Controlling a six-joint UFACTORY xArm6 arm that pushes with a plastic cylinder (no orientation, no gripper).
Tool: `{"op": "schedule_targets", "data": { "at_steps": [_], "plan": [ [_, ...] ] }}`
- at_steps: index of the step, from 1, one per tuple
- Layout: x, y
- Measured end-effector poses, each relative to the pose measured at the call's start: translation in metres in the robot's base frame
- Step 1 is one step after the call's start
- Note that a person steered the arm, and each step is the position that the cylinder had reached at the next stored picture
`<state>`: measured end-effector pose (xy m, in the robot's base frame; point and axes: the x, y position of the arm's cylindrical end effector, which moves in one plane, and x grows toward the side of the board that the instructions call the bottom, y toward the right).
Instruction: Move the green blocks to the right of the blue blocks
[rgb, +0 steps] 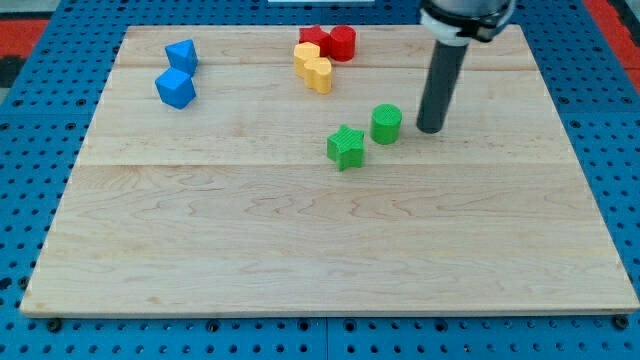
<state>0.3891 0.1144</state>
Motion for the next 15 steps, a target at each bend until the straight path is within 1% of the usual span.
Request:
{"op": "schedule_targets", "data": {
  "at_steps": [2, 3, 4, 6, 8, 10, 11, 12, 13, 14, 15],
  "plan": [
    [-0.03, -0.169],
    [0.001, -0.153],
    [0.013, -0.18],
    [-0.064, -0.246],
    [-0.059, -0.221],
    [-0.096, -0.218],
    [-0.127, -0.237],
    [-0.149, -0.258],
    [-0.154, -0.274],
    [-0.135, -0.247],
    [-0.068, -0.233]
  ]
}}
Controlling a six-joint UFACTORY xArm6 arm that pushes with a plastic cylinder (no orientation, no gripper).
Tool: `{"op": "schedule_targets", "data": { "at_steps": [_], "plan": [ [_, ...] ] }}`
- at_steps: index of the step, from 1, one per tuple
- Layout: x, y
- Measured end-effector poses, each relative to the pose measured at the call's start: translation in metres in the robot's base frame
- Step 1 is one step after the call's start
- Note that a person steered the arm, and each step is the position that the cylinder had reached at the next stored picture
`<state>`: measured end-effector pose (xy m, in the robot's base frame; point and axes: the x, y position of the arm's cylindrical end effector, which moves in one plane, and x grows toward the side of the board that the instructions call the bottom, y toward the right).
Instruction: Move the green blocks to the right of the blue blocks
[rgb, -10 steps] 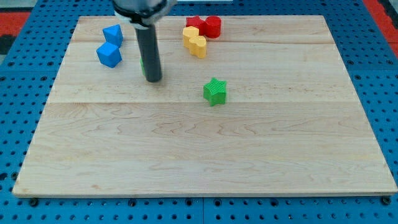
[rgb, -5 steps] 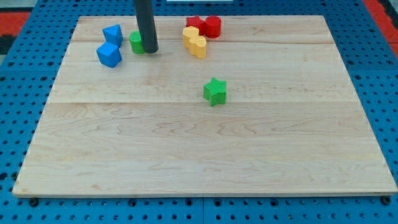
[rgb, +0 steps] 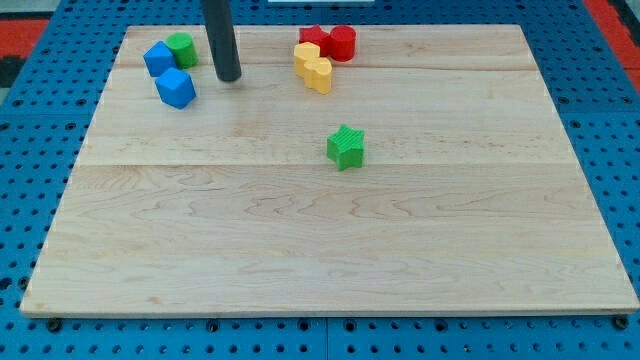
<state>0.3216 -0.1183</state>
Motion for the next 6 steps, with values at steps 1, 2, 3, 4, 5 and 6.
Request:
{"op": "schedule_targets", "data": {
  "at_steps": [1, 2, 3, 4, 5, 6],
  "plan": [
    [0.028, -0.012],
    [0.032, -0.021],
    [0.009, -0.029],
    [-0.026, -0.054],
    [0.008, -0.024],
    [0.05, -0.055]
  ]
}}
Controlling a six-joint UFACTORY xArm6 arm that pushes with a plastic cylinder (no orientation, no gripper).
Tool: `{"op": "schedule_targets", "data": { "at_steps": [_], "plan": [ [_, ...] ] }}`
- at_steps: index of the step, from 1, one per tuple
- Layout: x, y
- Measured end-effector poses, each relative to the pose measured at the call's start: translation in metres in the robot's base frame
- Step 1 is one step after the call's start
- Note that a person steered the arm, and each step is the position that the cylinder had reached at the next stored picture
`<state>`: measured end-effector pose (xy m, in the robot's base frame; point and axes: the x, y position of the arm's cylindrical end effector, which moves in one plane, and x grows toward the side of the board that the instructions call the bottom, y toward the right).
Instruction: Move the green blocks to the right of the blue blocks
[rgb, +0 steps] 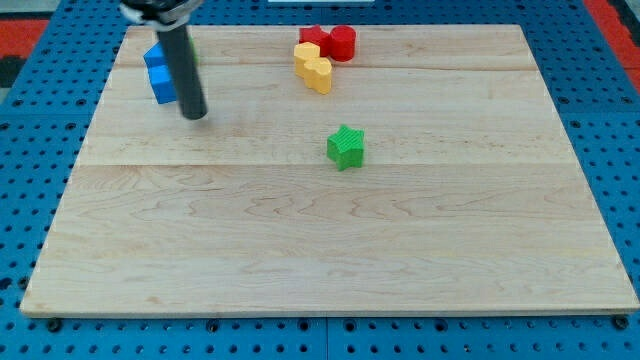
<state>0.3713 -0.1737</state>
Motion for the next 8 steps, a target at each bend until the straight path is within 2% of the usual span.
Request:
{"op": "schedule_targets", "data": {
  "at_steps": [1, 2, 3, 4, 5, 6, 7, 8],
  "plan": [
    [-0.043, -0.024],
    [-0.055, -0.019],
    [-0.02, 0.063],
    [-0.007, 0.184],
    [0.03, 0.272],
    [0.088, 0.217],
    [0.045, 0.145],
    [0.046, 0.146]
  ]
}}
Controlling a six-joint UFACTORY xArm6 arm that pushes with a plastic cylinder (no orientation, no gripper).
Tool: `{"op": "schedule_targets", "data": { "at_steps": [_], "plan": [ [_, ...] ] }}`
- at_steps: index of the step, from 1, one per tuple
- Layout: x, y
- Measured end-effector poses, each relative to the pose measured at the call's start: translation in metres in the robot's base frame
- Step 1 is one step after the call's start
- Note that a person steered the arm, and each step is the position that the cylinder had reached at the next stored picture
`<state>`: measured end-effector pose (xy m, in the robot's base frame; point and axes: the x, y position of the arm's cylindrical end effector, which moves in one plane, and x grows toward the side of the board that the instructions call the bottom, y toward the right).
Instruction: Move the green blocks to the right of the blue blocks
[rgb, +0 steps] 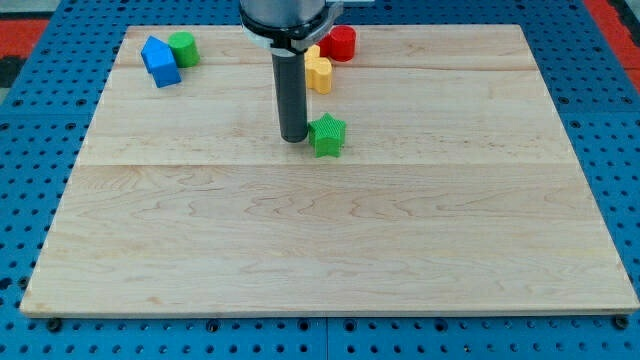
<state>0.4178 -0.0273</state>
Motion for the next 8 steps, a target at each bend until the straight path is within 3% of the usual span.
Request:
{"op": "schedule_targets", "data": {
  "at_steps": [1, 2, 3, 4, 6, 8],
  "plan": [
    [0.052, 0.022],
    [0.061, 0.066],
    [0.029, 0.077],
    [-0.009, 0.052],
    [-0.07, -0.035],
    [0.002, -0.031]
  ]
}}
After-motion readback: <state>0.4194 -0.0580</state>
